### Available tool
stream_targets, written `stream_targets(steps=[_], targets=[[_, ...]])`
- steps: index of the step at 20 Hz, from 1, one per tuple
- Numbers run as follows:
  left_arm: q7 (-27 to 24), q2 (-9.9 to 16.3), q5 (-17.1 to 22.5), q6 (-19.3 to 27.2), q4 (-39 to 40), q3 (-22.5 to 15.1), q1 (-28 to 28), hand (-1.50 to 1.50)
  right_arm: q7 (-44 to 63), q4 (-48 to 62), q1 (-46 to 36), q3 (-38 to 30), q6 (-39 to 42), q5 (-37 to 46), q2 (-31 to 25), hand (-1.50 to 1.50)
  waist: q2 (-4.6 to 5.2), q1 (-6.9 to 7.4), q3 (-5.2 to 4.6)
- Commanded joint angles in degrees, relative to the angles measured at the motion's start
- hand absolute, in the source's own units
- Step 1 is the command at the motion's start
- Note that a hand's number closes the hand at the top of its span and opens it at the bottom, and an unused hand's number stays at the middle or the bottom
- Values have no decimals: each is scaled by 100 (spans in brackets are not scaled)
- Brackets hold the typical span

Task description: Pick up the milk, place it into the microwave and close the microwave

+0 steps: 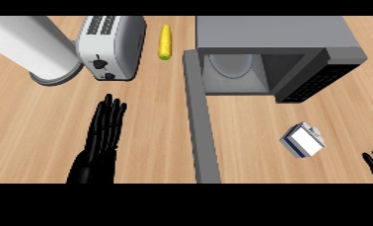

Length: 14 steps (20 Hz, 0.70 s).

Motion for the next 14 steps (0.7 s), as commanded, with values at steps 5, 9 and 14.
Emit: stream_targets(steps=[5, 9, 14], targets=[[-200, -8, -335, 687, 327, -621, -76, -150, -1003, 1316, -576, -149, -171, 796, 133, -150, 6, 10, 1], [-582, 309, 254, 212, 16, -523, 607, -150, -1492, 2319, -1059, -186, -394, 1055, 22, -150, 6, 47, 2], [-762, 217, 280, 258, 430, -536, 481, -150, -2067, 3451, -1664, -195, -676, 1428, -278, -150, 10, 41, 2]])
